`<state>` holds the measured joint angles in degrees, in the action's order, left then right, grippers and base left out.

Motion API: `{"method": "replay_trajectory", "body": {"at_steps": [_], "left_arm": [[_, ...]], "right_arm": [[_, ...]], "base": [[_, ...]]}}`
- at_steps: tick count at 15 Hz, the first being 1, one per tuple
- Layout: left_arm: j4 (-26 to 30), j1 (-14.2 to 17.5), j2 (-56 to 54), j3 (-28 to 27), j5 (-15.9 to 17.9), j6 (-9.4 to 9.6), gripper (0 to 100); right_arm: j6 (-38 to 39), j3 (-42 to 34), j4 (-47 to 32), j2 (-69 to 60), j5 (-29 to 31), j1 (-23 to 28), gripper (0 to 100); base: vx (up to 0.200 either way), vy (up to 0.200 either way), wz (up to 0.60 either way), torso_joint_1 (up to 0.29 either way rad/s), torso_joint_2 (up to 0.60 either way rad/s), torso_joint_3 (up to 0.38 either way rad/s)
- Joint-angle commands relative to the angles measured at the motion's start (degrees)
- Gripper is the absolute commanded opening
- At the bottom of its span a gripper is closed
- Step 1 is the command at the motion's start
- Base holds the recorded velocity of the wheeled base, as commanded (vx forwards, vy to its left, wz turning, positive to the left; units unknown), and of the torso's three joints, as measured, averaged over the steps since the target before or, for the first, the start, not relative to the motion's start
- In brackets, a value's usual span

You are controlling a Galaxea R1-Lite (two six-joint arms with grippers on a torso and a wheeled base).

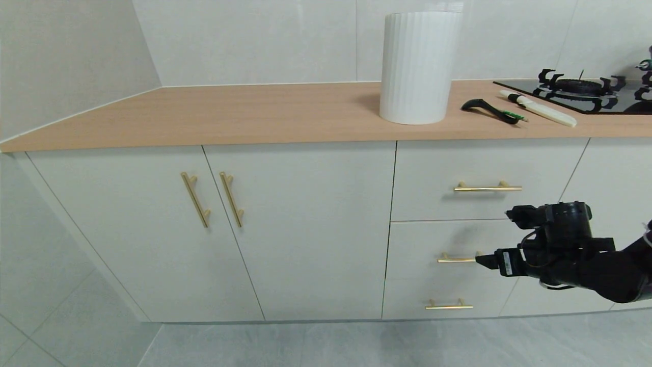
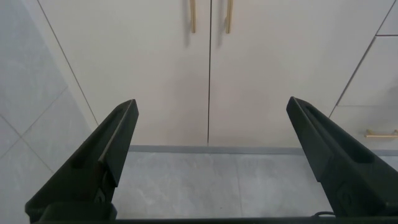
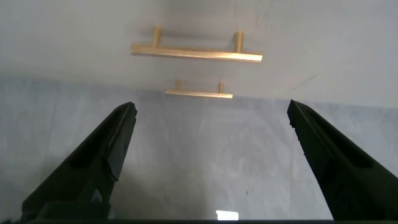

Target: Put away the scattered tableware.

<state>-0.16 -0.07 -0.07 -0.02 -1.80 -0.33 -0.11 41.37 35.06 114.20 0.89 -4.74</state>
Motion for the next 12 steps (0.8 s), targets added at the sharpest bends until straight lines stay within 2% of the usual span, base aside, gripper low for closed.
{"method": "replay_trajectory", "body": {"at_steps": [1, 5, 12], "left_arm": [[-0.02, -0.01, 0.07, 0.02, -0.04, -0.02, 100], [-0.02, -0.01, 0.07, 0.02, -0.04, -0.02, 100], [-0.02, -0.01, 0.07, 0.02, -0.04, -0.02, 100]], "right_arm": [[0.20, 2.13, 1.85, 7.00, 0.08, 0.44, 100], [0.29, 4.42, 9.85, 13.59, 1.40, 1.75, 100], [0.46, 9.43, 14.77, 20.45, 3.50, 1.40, 100]], "base": [[0.000, 0.000, 0.00, 0.000, 0.00, 0.000], [0.000, 0.000, 0.00, 0.000, 0.00, 0.000], [0.000, 0.000, 0.00, 0.000, 0.00, 0.000]]}}
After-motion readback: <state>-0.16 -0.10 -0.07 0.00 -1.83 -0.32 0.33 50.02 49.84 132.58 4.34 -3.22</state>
